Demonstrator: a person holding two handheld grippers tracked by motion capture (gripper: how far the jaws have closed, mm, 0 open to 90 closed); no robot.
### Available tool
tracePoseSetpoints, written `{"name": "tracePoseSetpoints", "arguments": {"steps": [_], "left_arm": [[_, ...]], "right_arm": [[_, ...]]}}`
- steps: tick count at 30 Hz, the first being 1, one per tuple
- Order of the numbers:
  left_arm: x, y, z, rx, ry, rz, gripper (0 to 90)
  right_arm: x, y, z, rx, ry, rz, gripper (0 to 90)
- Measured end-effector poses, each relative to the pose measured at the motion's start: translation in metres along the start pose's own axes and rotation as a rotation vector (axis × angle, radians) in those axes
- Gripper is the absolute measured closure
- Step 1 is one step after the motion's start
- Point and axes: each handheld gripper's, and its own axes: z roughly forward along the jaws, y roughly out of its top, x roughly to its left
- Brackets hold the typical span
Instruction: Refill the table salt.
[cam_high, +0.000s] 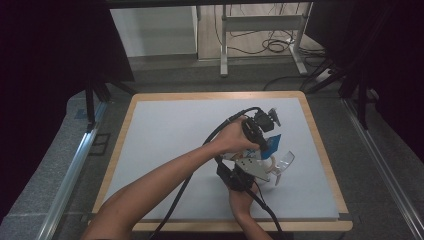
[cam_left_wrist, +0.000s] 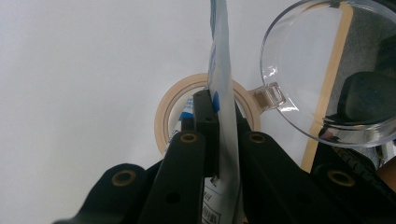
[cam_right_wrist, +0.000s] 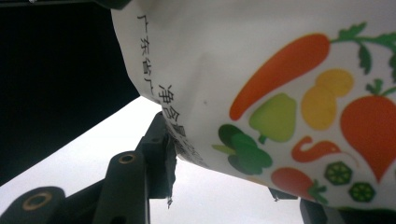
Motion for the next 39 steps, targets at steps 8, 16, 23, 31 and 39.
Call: {"name": "tracePoseSetpoints", "arguments": {"steps": [8, 16, 23, 31, 39], "left_arm": [[0.0, 0.0003, -0.0005, 0.005, 0.001, -0.001, 90.0], [-0.0008, 0.0013, -0.0017, 0.004, 0.003, 0.0, 90.0], [-0.0015, 0.0034, 0.0003, 0.009, 0.003, 0.004, 90.0], [-0.0007, 0.0039, 0.0016, 0.014, 0.008, 0.0, 90.0], [-0.001, 0.0036, 0.0013, 0.013, 0.008, 0.001, 90.0]], "right_arm": [[0.0011, -0.0001, 0.0004, -0.003, -0.006, -0.016, 52.3], [0.0022, -0.0001, -0.0003, -0.011, -0.018, -0.049, 52.3], [0.0022, 0.0, -0.0007, -0.02, -0.034, -0.067, 52.3], [0.0024, 0.0002, 0.0001, -0.019, -0.037, -0.079, 52.3], [0.0026, 0.0003, -0.0002, -0.019, -0.033, -0.09, 52.3]]}}
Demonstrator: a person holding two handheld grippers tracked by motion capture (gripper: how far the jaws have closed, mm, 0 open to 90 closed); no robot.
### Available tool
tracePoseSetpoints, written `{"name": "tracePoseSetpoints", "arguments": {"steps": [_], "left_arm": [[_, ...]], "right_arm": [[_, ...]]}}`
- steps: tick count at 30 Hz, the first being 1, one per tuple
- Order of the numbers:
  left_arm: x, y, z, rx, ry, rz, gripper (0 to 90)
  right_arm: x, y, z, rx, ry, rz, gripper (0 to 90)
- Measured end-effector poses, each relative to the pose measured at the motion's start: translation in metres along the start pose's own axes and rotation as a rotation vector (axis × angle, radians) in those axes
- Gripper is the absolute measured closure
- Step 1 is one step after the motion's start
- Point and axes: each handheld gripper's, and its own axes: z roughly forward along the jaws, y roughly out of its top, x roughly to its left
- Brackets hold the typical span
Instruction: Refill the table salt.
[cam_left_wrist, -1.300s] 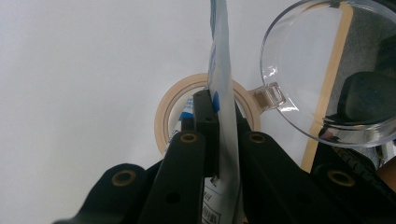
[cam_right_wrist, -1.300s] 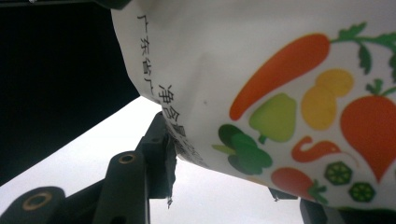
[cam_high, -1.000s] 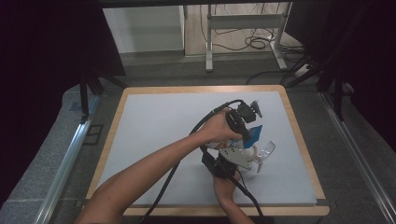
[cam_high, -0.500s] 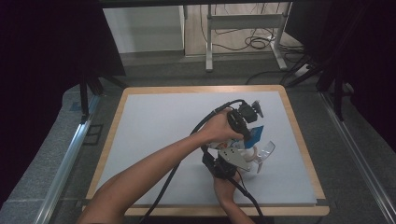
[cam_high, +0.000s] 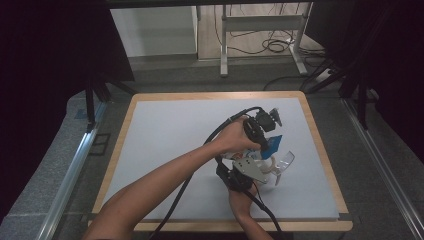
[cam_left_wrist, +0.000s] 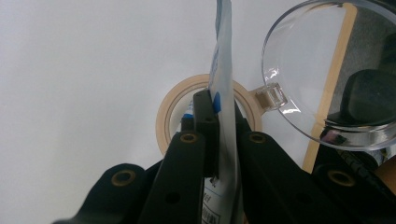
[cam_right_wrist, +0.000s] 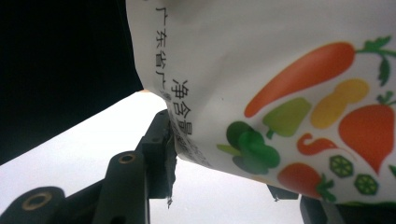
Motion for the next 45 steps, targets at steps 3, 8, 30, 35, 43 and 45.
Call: {"name": "tracePoseSetpoints", "arguments": {"steps": [3, 8, 30, 35, 43, 45], "left_arm": [[0.0001, 0.0001, 0.0003, 0.0, -0.002, 0.0, 90.0], [0.0007, -0.0007, 0.0022, 0.003, -0.004, -0.001, 90.0], [0.0005, -0.0006, 0.0029, -0.006, -0.004, -0.01, 90.0], [0.0017, -0.0004, 0.0037, -0.001, -0.004, -0.013, 90.0], [0.0008, -0.0005, 0.0021, -0.001, 0.003, -0.018, 90.0], [0.001, -0.0005, 0.0024, 0.004, 0.005, -0.016, 90.0]], "right_arm": [[-0.0004, 0.0, 0.0001, -0.001, -0.001, -0.005, 52.3], [-0.0005, -0.0015, -0.0001, 0.003, -0.001, -0.004, 52.3], [-0.0027, -0.001, -0.0013, 0.009, 0.014, -0.008, 52.3], [-0.0038, -0.0012, -0.001, 0.014, 0.021, -0.013, 52.3], [-0.0031, 0.0, -0.0012, 0.01, 0.028, -0.004, 52.3], [-0.0027, 0.0002, -0.0012, 0.013, 0.031, 0.004, 52.3]]}}
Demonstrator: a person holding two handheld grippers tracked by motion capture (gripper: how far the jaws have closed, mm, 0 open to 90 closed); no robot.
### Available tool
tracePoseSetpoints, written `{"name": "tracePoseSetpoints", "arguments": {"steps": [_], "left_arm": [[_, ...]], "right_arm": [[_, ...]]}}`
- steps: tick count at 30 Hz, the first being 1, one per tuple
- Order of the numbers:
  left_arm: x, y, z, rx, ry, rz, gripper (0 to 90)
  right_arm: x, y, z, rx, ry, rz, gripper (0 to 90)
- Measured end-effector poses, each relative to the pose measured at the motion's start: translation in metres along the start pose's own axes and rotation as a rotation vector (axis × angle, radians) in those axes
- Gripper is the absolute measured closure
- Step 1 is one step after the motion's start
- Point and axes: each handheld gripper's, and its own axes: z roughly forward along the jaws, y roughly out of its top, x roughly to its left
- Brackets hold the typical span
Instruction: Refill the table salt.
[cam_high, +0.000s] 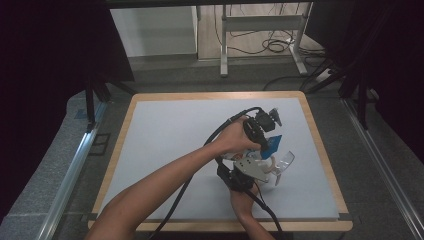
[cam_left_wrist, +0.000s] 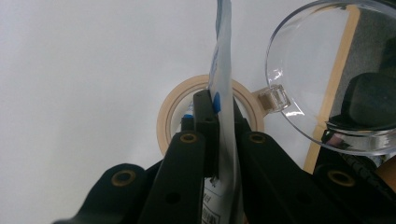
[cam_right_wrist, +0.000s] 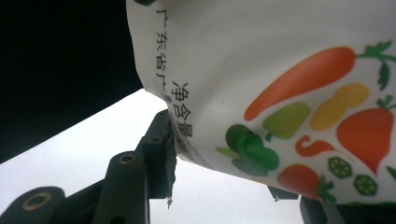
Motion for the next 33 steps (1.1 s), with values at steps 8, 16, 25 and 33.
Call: {"name": "tracePoseSetpoints", "arguments": {"steps": [8, 16, 25, 33], "left_arm": [[-0.0027, 0.0024, 0.0012, 0.014, 0.008, 0.004, 90.0], [-0.0026, 0.004, 0.0036, 0.015, 0.006, 0.004, 90.0], [-0.004, 0.0064, 0.0044, 0.021, 0.011, 0.009, 90.0], [-0.0043, 0.007, 0.0044, 0.025, 0.012, 0.017, 90.0]], "right_arm": [[-0.0001, 0.0001, -0.0009, -0.006, -0.005, 0.005, 52.3], [-0.0021, -0.0003, -0.001, -0.003, -0.008, 0.01, 52.4], [-0.0029, 0.0008, -0.002, -0.001, -0.007, 0.038, 52.4], [-0.0037, 0.0018, -0.0017, -0.003, -0.012, 0.039, 52.4]]}}
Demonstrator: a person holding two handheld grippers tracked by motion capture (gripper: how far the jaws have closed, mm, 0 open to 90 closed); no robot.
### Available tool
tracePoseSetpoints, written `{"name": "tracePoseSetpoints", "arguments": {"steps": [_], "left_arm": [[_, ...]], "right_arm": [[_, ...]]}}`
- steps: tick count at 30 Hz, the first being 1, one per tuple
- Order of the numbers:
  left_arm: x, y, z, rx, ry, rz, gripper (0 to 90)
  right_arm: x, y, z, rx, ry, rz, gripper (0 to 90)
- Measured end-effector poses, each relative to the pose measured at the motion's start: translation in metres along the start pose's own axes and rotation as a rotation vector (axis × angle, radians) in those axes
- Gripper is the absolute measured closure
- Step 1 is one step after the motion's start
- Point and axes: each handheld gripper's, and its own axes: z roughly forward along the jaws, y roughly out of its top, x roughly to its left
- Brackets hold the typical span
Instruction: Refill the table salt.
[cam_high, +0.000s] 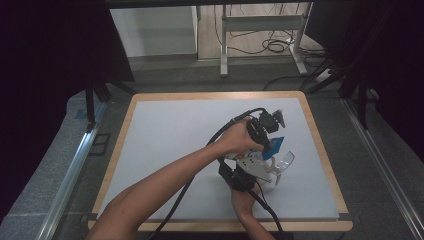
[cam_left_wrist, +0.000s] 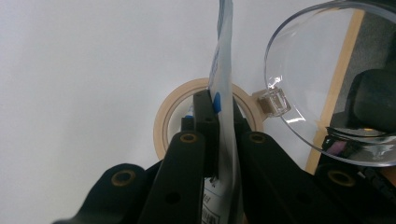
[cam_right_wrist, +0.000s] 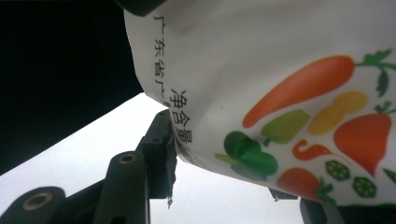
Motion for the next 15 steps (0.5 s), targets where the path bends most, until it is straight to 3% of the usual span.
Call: {"name": "tracePoseSetpoints", "arguments": {"steps": [15], "left_arm": [[-0.0014, 0.0009, 0.0005, -0.008, -0.001, -0.006, 90.0]], "right_arm": [[-0.0008, 0.0004, 0.0001, -0.006, -0.002, -0.005, 52.5]]}}
